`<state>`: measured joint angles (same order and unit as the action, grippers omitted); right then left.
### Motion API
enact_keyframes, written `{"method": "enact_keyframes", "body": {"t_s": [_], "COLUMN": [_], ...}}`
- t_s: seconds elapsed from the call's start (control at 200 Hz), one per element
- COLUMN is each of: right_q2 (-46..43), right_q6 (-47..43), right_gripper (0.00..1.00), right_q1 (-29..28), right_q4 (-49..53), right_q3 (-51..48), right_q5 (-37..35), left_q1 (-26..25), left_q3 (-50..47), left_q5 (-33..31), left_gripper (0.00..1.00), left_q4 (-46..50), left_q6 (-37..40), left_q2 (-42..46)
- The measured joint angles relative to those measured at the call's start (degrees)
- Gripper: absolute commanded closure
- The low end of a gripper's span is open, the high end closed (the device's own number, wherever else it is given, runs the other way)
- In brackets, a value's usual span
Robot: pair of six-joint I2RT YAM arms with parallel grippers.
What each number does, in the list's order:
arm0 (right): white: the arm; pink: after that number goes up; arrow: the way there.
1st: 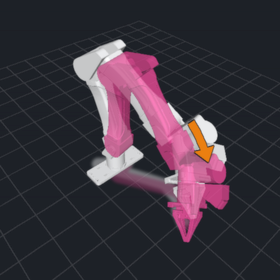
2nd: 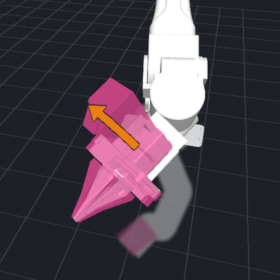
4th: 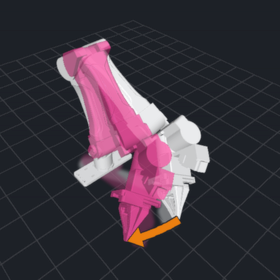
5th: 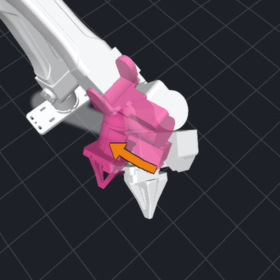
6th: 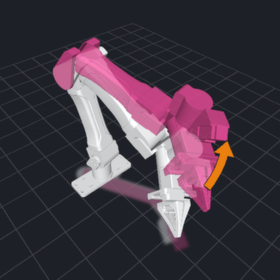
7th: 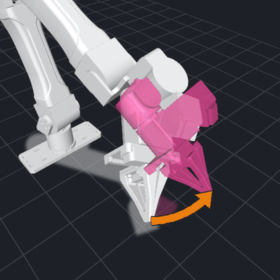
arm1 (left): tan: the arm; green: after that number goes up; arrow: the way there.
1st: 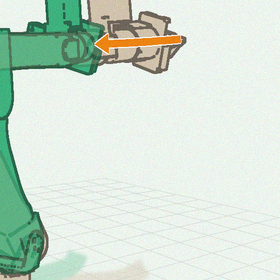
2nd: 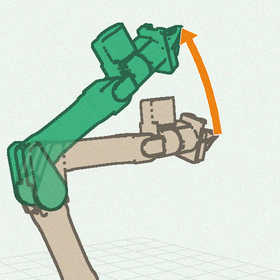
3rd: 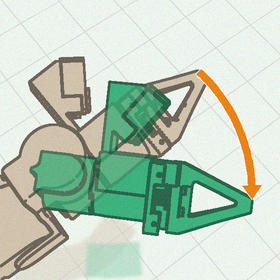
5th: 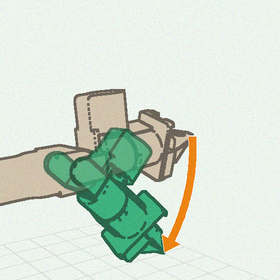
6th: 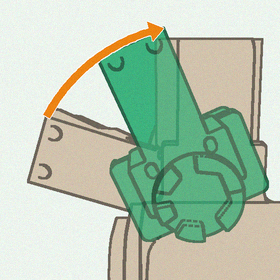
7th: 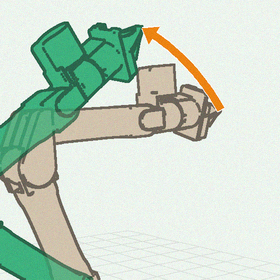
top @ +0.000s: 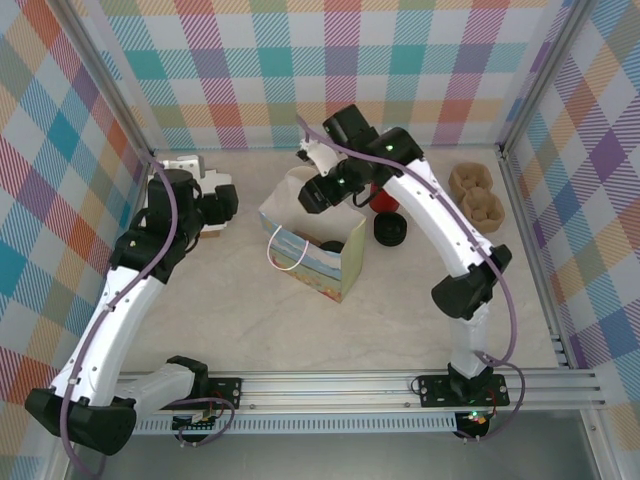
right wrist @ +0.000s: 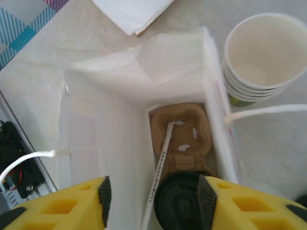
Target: Pack the takeout coffee
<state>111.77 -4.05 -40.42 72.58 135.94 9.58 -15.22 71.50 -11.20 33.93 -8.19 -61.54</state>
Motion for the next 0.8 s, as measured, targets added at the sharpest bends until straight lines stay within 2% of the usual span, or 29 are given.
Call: {"method": "enact_keyframes", "body": {"t_s": [0.2,0.445,0.645,0.8], "right_q2": [-11.0,-24.1,-32.1,-37.1], "right_q6": [0.1,0.6,0.9,0.9], "right_gripper": [0.23,0.0,0.0,0.0], "right_q1": [1.6,6.0,8.1,8.2], "right_q4": [-2.6,-9.3,-15.7,-20.2], "right_q3": [-6.6,-22.5,-36.0,-41.5], "right_q5": [-2.2,0.1,0.2,-0.1], "left_q1": [5.3,13.1,16.3,16.5], "left_q3": [0.0,0.0,1.6,6.4], "left_q5": [4.7,13.9,16.3,16.3], "left_gripper": [0.21,0.23,0.26,0.32], "left_q4": [0.0,-0.9,-0.8,1.4], "left_q6": [-0.6,-0.8,1.0,4.6], "left_q2": [-2.3,-6.8,-14.5,-23.9]}}
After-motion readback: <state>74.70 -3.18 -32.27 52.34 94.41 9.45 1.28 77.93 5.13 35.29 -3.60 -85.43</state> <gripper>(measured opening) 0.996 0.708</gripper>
